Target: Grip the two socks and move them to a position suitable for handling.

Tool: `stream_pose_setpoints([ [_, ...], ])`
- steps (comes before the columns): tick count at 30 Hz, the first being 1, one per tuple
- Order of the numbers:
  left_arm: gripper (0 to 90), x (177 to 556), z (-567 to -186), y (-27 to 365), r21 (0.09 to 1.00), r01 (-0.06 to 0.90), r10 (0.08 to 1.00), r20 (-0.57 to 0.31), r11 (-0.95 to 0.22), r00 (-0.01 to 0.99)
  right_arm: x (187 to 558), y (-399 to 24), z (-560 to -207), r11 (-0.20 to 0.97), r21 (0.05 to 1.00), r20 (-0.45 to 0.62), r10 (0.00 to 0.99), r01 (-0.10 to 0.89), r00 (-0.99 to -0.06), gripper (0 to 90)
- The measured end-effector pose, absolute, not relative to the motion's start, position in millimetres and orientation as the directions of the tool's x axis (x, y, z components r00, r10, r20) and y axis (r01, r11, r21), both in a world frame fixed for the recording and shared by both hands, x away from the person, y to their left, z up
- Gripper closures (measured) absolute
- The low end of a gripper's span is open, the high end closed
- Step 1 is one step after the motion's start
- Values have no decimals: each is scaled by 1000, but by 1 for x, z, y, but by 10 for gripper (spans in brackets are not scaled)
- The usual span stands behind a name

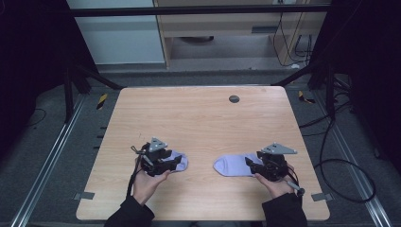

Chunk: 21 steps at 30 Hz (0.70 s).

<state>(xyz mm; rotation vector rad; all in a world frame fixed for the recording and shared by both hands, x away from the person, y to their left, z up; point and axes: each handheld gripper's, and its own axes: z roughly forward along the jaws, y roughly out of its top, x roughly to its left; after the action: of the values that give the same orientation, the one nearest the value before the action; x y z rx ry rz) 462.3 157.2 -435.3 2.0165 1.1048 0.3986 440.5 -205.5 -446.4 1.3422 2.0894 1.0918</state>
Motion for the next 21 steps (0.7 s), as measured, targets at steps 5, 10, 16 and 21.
stream_pose_setpoints([
  [5, 501, 466, -442, 129, 754, 560, 795, -82, -345, 601, 446, -219, -454, 220, 790, 51, 906, 572, -419, 499],
  [10, 504, 470, -451, 104, 749, 559, 778, -94, -356, 621, 451, -229, -463, 224, 772, 39, 917, 594, -397, 535],
  [16, 527, 475, -463, 79, 739, 556, 766, -86, -380, 637, 456, -234, -471, 224, 757, 35, 924, 614, -381, 563],
  [21, 531, 478, -472, 64, 730, 558, 758, -84, -395, 647, 459, -234, -476, 236, 744, 38, 919, 625, -392, 581],
])
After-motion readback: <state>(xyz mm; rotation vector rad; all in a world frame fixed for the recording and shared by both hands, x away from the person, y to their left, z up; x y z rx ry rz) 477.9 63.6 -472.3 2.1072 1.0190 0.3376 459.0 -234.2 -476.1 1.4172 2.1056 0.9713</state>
